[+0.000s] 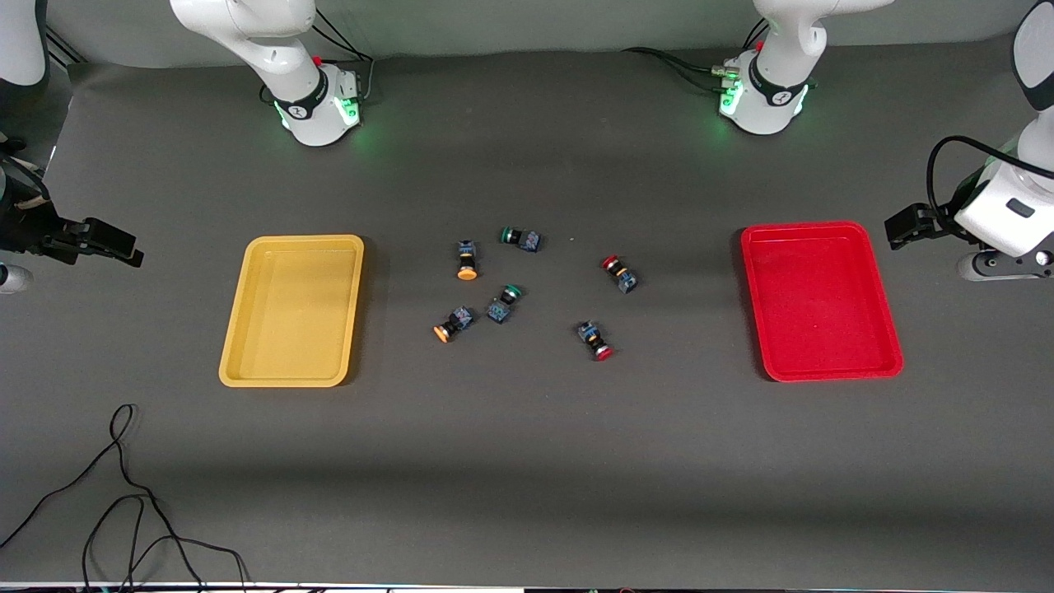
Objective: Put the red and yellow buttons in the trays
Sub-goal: 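Move the right gripper and the left gripper toward the scattered buttons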
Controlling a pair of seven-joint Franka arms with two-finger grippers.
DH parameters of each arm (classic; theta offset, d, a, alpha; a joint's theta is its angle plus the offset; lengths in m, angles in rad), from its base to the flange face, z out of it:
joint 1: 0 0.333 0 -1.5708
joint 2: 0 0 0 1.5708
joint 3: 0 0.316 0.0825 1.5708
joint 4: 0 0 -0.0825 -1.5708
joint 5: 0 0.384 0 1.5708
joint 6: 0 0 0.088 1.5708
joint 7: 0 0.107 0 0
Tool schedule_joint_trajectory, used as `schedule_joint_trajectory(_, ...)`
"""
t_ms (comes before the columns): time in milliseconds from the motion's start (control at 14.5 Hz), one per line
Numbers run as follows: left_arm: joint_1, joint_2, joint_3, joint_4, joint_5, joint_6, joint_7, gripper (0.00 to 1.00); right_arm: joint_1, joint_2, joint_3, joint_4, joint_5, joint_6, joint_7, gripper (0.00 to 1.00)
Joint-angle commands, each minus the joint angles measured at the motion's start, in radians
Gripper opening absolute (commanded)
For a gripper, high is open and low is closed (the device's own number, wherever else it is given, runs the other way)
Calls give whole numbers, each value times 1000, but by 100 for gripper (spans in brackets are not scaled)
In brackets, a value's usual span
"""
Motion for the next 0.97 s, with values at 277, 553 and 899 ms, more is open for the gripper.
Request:
schedule_joint_trajectory(277,8,12,-16,31,-1,-31,11,100,-2,-11,9,7,13,-18,-20,100)
schedule_joint_trajectory(553,-7,13,-17,23,-1,-51,3,100,79,-12,9,-53,16,-1,57,100)
schedule_joint_trajectory(899,-74,53,-17,19,-8,-65,-33,100,302,-41,9,-274,53,227,370,100)
